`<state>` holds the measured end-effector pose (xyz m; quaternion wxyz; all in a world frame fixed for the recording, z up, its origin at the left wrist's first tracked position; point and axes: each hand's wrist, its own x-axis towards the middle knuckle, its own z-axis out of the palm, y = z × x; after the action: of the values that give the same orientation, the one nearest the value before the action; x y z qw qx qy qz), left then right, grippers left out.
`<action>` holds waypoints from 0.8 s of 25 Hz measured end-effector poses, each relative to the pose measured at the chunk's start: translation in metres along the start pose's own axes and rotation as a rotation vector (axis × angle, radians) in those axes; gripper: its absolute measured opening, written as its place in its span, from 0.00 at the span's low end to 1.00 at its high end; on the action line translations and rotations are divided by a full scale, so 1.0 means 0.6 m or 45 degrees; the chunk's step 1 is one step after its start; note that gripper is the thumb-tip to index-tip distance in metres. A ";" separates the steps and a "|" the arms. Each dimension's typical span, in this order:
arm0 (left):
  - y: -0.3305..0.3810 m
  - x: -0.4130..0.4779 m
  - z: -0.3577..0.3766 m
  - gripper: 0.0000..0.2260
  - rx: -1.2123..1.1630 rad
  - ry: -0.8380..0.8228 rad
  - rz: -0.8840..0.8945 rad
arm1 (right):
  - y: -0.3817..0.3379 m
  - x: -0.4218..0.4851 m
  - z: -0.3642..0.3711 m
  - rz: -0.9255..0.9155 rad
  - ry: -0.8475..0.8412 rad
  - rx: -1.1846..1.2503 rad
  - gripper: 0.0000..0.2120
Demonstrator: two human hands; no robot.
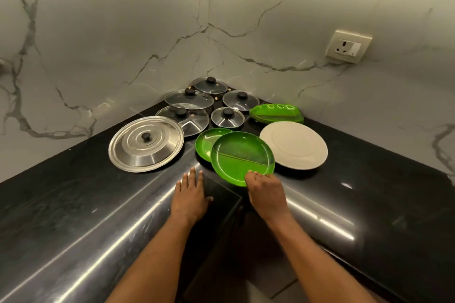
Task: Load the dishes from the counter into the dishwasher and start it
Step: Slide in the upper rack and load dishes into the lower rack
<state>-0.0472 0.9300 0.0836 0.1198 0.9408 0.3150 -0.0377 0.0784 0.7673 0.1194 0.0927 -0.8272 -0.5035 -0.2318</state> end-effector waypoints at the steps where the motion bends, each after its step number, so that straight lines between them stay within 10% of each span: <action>1: 0.004 -0.014 0.004 0.37 -0.002 0.047 0.027 | -0.008 -0.019 0.001 0.008 0.026 -0.003 0.12; 20: 0.119 -0.352 0.074 0.35 0.126 0.062 0.112 | -0.045 -0.390 -0.163 0.148 0.139 -0.057 0.07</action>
<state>-0.1730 0.7406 0.0856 0.0668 0.9591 0.2740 -0.0252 -0.0636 0.5576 0.0915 0.1148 -0.8430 -0.4436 -0.2818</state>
